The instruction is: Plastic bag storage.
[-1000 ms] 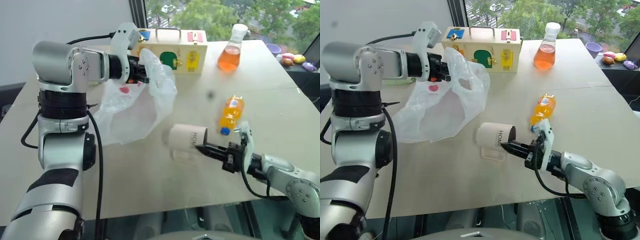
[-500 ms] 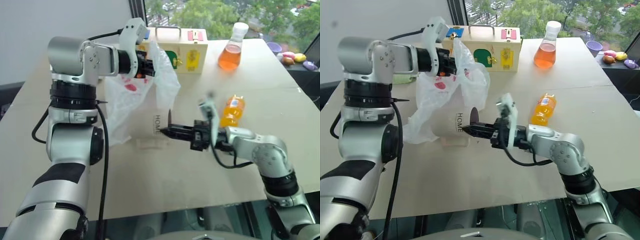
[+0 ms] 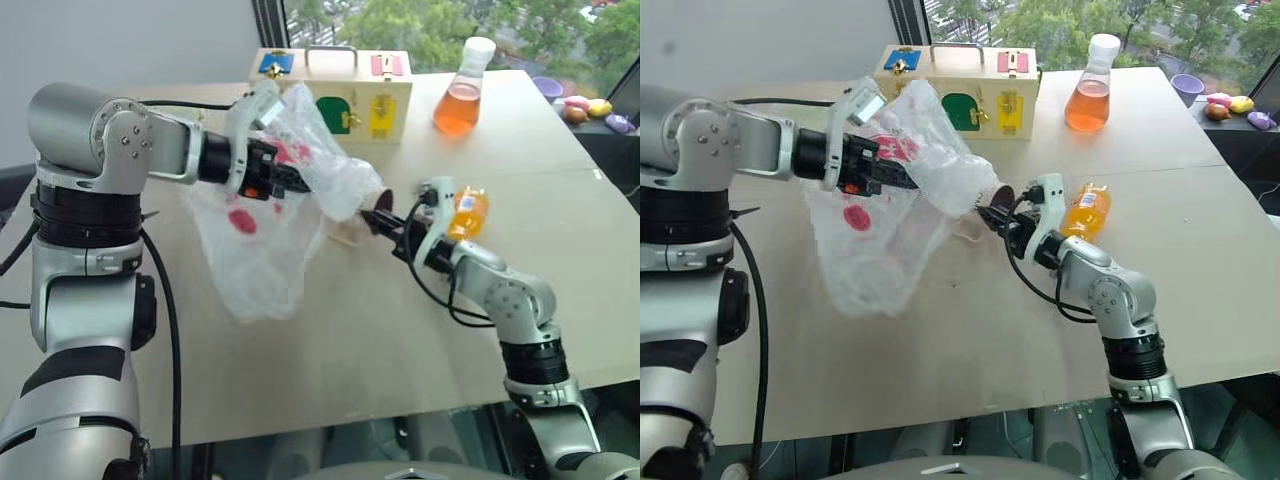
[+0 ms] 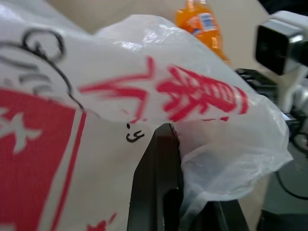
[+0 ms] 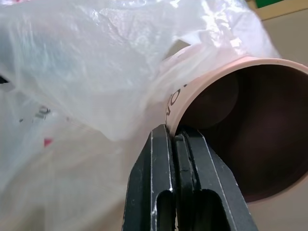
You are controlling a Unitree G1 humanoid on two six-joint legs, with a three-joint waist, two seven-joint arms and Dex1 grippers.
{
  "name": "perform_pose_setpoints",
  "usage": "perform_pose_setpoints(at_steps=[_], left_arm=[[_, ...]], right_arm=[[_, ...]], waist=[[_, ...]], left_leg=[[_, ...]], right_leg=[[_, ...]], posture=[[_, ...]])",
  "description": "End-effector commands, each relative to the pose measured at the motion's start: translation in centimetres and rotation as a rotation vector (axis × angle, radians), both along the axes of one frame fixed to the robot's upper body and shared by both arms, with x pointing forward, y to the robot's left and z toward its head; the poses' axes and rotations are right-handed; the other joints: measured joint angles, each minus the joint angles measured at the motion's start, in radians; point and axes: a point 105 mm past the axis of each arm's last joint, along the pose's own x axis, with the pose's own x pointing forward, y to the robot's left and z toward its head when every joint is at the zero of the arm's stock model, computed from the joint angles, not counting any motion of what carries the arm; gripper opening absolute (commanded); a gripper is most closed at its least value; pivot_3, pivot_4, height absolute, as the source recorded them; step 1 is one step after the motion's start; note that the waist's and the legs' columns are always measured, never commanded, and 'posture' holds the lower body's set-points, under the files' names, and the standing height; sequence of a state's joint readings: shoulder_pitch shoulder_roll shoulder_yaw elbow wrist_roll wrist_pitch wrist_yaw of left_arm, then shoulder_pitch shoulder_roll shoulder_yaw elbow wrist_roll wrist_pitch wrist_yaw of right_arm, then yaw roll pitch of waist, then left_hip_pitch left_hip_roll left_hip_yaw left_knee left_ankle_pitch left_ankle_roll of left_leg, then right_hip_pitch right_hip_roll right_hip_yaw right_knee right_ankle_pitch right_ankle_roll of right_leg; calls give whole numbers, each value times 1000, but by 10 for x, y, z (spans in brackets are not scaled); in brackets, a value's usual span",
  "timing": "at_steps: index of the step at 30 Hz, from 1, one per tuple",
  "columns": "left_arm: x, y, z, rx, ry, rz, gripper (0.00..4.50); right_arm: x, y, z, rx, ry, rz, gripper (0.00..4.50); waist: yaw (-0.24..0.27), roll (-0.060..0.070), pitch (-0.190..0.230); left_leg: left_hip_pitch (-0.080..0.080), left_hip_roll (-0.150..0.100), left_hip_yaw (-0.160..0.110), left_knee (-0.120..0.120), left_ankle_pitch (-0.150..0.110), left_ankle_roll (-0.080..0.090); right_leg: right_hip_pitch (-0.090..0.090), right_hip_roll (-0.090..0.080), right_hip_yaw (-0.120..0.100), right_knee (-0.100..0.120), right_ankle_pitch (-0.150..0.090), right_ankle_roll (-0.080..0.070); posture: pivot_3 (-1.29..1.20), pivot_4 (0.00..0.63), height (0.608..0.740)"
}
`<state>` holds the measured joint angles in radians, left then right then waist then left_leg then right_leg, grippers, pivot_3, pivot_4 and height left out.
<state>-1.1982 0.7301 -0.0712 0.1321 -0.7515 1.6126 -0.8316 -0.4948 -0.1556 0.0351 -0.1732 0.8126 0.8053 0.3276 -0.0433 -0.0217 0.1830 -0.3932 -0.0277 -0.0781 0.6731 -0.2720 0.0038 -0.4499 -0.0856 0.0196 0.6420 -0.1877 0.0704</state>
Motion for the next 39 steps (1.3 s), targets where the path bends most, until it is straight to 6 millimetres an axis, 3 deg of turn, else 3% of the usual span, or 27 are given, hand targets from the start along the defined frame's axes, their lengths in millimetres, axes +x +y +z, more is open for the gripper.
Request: perform_pose_setpoints(at_steps=[1,4,7,12,16,18,20,25,29,35,39], left_arm=[[-3,-12,36,-131,-49,-43,0],[-3,-16,39,-154,-42,-47,0],[4,-6,29,-111,-40,27,0],[7,13,14,-56,-32,113,0],[9,25,13,-65,-30,167,0],[8,28,12,-73,-26,173,0],[6,24,10,-78,-19,150,0],[4,3,20,-165,-17,80,0],[3,0,25,-174,-28,75,0],[10,12,22,-165,-32,165,0],[11,12,19,-169,-30,173,0]], right_arm=[[-8,15,33,49,-104,69,40],[-12,22,43,87,-118,112,40],[-24,19,57,129,-143,186,40],[-32,-8,59,124,-155,178,40],[-27,-37,51,105,-140,82,40],[-29,-42,49,101,-134,76,40],[-34,-36,49,114,-132,109,40],[-37,5,42,121,-109,206,40],[-40,30,33,70,-110,280,40],[-49,23,30,45,-136,316,40],[-68,25,31,49,-149,441,40]], waist=[[0,0,0],[-5,0,0],[-6,0,0],[-1,0,0],[3,0,0],[2,0,0],[-1,0,0],[-3,0,0],[-1,0,0],[2,0,0],[1,0,0]], left_leg=[[0,0,0,1,0,0],[2,0,0,1,0,0],[4,0,0,1,0,0],[3,-1,1,1,1,-1],[3,-1,1,1,0,0],[3,-1,1,1,0,0],[3,-1,2,1,0,0],[5,0,2,0,0,0],[6,-1,3,1,0,0],[5,-1,2,0,2,-3],[5,-1,2,0,2,-3]], right_leg=[[0,0,0,0,0,0],[1,0,1,2,0,0],[1,0,3,3,0,0],[1,0,4,2,0,0],[1,0,3,2,0,0],[1,0,3,2,0,0],[1,0,3,1,0,0],[2,1,4,3,0,0],[2,0,5,3,0,0],[2,0,5,2,0,0],[2,0,5,2,0,0]], posture=[[0,150,740],[0,150,740],[0,150,740],[0,150,740],[0,150,740],[0,150,740],[0,150,740],[0,150,740],[0,150,740],[0,150,740],[0,150,740]])
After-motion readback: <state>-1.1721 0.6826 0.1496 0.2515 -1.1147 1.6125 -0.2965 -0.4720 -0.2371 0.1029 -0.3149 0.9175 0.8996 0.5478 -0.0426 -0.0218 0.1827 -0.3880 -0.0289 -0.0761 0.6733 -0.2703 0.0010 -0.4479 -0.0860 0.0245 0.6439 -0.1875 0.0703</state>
